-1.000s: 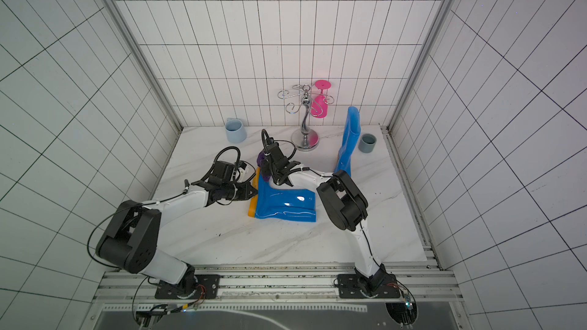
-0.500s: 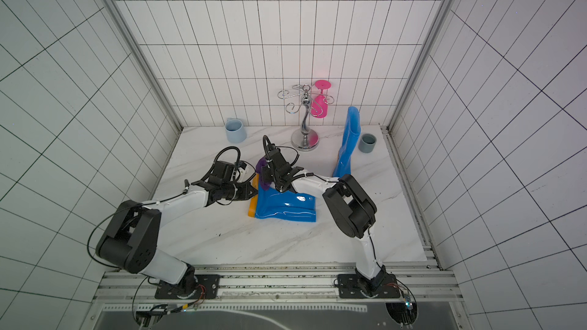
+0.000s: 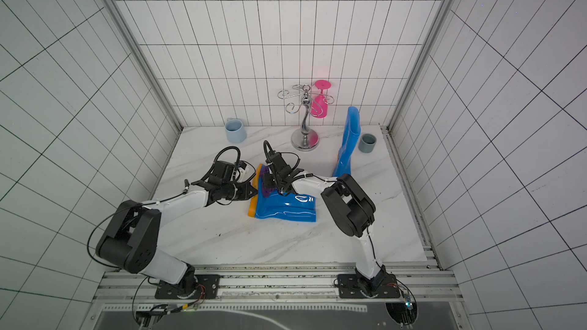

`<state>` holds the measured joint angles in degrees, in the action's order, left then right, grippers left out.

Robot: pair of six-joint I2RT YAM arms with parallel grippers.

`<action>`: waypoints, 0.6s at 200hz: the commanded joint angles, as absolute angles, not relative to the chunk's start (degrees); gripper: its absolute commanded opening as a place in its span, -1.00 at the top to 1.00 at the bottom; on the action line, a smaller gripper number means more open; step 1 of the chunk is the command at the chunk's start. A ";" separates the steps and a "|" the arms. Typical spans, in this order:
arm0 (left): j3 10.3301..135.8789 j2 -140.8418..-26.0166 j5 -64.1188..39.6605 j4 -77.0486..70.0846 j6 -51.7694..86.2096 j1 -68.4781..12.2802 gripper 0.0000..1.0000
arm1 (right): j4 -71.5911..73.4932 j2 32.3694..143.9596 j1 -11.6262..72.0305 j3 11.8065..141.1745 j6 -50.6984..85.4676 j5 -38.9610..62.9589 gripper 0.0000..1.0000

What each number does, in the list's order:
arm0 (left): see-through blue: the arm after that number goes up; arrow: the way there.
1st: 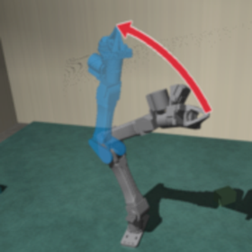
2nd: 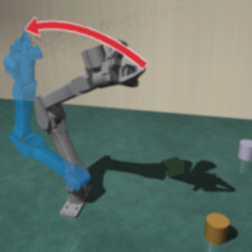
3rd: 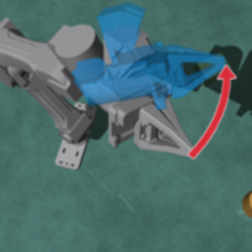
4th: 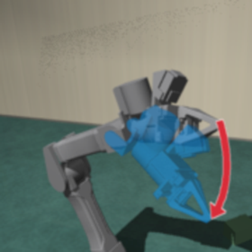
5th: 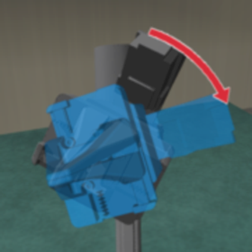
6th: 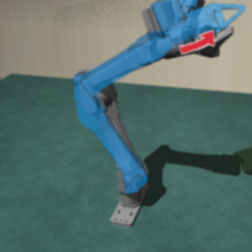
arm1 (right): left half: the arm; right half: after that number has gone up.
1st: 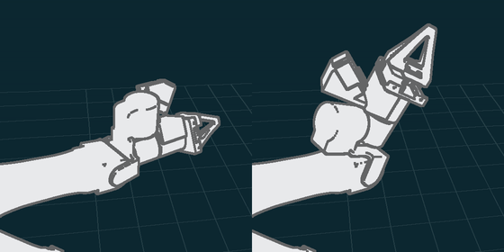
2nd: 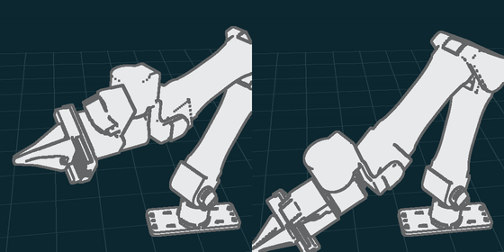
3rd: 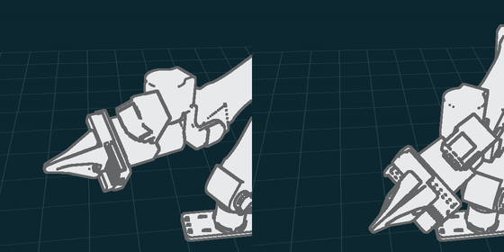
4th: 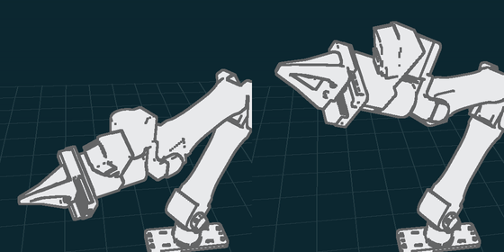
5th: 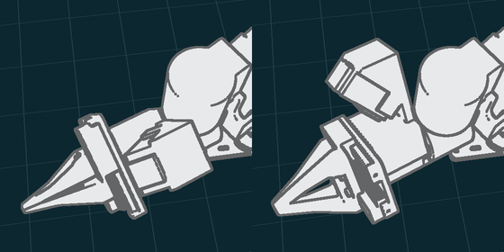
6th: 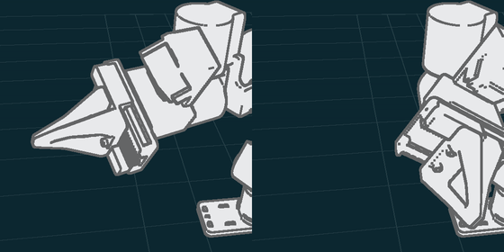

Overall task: Wipe the rubber boots with a cloth
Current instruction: Wipe the dirt off the rubber boot.

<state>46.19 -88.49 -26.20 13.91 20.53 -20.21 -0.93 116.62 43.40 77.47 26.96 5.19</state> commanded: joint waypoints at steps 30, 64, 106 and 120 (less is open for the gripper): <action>45.00 -91.14 -22.51 18.95 19.42 -20.30 0.74 | -12.91 117.09 44.12 77.51 25.53 8.69 1.00; 45.03 -90.97 -22.60 18.94 19.42 -20.24 0.74 | -19.64 116.95 43.39 78.05 23.22 7.32 1.00; 44.91 -90.71 -23.12 18.64 19.56 -19.72 0.74 | -25.73 116.07 42.02 77.84 20.80 4.61 1.00; 44.92 -90.70 -23.21 18.55 19.60 -19.52 0.74 | -27.13 115.27 41.44 77.04 20.11 3.68 1.00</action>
